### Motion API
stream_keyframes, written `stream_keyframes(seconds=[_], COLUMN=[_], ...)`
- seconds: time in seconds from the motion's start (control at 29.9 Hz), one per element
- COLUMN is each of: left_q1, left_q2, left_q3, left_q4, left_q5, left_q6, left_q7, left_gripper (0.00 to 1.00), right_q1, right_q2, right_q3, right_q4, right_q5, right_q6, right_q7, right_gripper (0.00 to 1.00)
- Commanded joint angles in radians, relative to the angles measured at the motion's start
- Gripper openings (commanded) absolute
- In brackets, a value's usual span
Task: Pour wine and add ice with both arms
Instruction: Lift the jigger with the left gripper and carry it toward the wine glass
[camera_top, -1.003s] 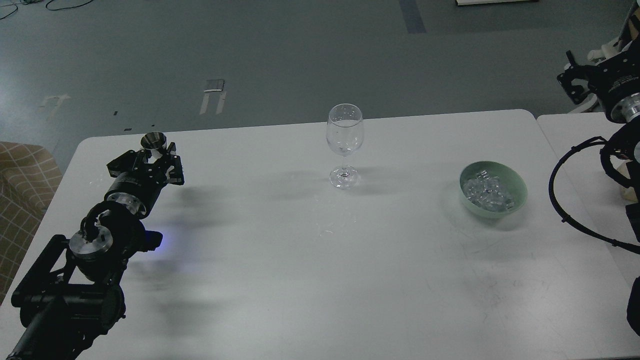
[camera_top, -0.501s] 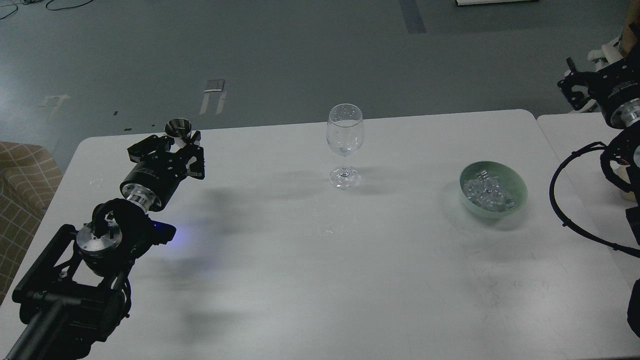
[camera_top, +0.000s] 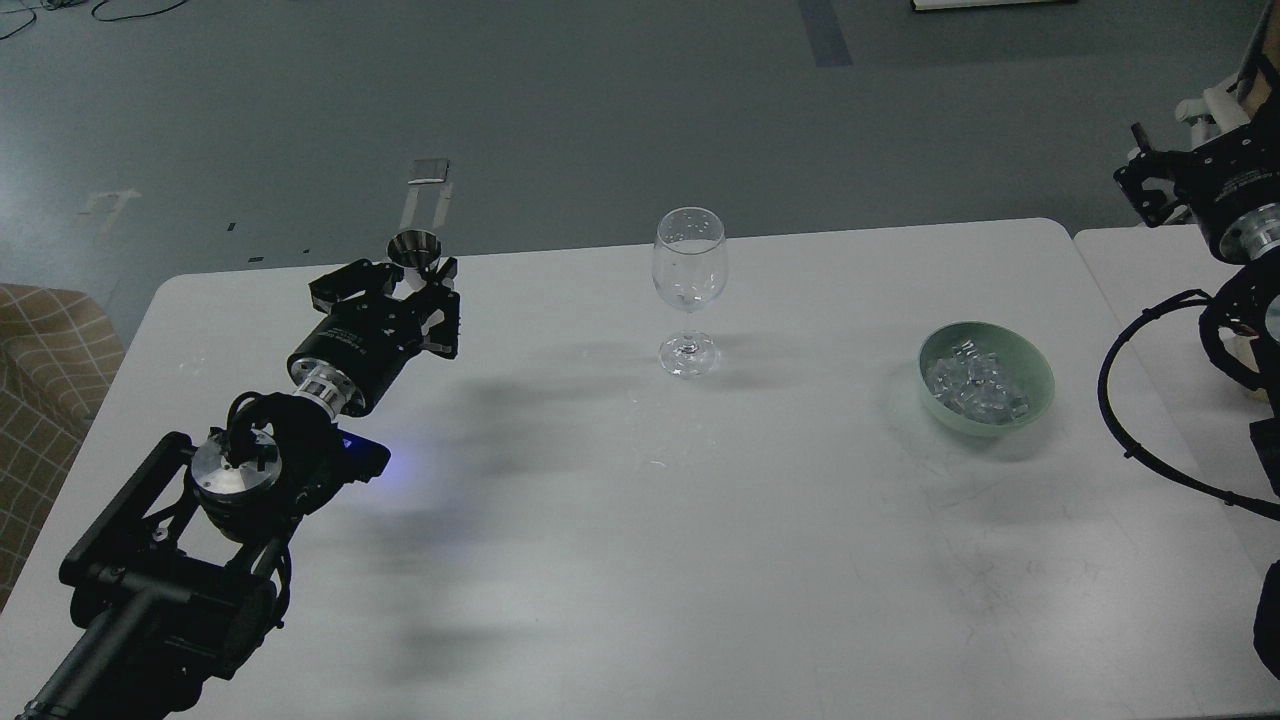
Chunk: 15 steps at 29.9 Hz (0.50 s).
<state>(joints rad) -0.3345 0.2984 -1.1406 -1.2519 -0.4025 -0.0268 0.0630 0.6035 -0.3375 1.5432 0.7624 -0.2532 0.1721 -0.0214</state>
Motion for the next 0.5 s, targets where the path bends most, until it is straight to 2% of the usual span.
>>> stream_keyframes(seconds=[0.0,0.47], left_q1=[-0.015,-0.047], left_q2=[-0.001,-0.070], left_q3=[0.028,0.068], left_q4=[-0.001,-0.001], left_q5=[-0.004,-0.006], left_q6=[-0.001,-0.001], left_q7=[-0.002,-0.005], left_gripper=[0.38,0.38], right_q1=[0.001,-0.010], right_q2=[-0.003,-0.005], right_q3=[-0.002,-0.008], right_q4=[0.000,0.003], right_q5=[0.000,0.000], right_q6=[0.000,0.001], right_q7=[-0.002,-0.003], right_gripper=[1.00,1.00])
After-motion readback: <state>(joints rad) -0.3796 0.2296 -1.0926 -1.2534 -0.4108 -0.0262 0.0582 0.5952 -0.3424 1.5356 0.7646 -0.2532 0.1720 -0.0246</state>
